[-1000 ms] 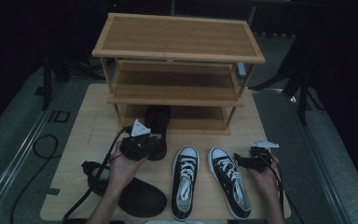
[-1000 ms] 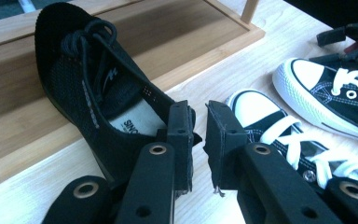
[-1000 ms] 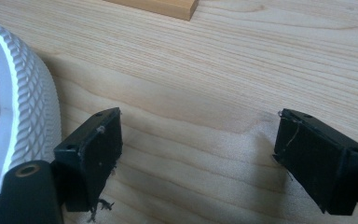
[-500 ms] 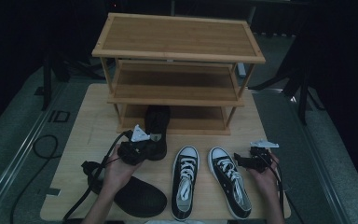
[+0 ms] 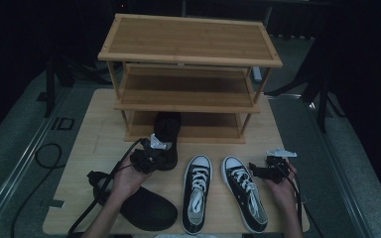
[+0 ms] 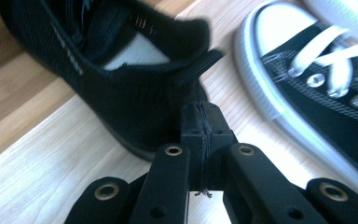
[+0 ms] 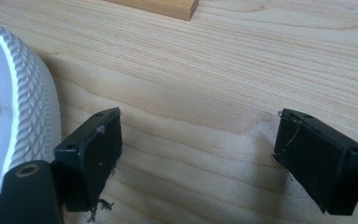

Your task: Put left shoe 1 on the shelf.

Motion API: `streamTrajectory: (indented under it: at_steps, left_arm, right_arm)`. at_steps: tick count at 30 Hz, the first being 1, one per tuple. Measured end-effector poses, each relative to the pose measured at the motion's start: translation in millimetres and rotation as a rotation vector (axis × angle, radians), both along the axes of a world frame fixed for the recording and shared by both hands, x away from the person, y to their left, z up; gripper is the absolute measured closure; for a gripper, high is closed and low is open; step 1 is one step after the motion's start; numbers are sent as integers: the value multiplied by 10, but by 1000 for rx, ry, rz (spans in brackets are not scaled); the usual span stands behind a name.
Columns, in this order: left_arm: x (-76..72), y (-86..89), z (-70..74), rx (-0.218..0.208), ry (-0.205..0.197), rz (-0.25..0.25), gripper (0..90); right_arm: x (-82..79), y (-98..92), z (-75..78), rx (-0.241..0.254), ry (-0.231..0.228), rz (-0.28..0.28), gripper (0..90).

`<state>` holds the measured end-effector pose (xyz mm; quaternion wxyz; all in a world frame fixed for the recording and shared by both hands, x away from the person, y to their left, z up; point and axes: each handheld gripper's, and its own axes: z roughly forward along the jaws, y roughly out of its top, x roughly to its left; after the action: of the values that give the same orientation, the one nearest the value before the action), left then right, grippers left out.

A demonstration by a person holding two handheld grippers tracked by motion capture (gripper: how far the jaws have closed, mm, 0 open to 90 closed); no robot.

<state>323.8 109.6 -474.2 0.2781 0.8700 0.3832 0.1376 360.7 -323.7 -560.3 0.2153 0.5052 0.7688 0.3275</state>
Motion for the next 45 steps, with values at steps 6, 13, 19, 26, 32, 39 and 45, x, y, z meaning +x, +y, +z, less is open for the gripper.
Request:
streamTrajectory:
  at_steps: [6, 13, 19, 26, 32, 39, 45]
  left_arm:
    - [22, -37, -27, 29, 10, -6, 897]
    - [72, -83, 19, 39, -9, 15, 899]
    - [205, -98, 20, 23, -29, 50, 899]
    - [322, -105, 14, 0, -32, 53, 900]
    - [326, -100, 9, -1, -34, 41, 899]
    - [275, -146, -12, 32, -24, 12, 886]
    - [295, -196, -91, 40, 10, -11, 891]
  right_arm:
    - [1, -1, 0, -1, -1, 0, 148]
    - [1, 0, 0, 0, -1, 0, 148]
    - [0, 0, 0, -1, 0, 0, 148]
    - [1, 0, 0, 0, -1, 0, 148]
    - [1, 0, 0, 0, -1, 0, 148]
    - [1, 0, 0, 0, -1, 0, 148]
    - [0, 0, 0, 0, 0, 0, 148]
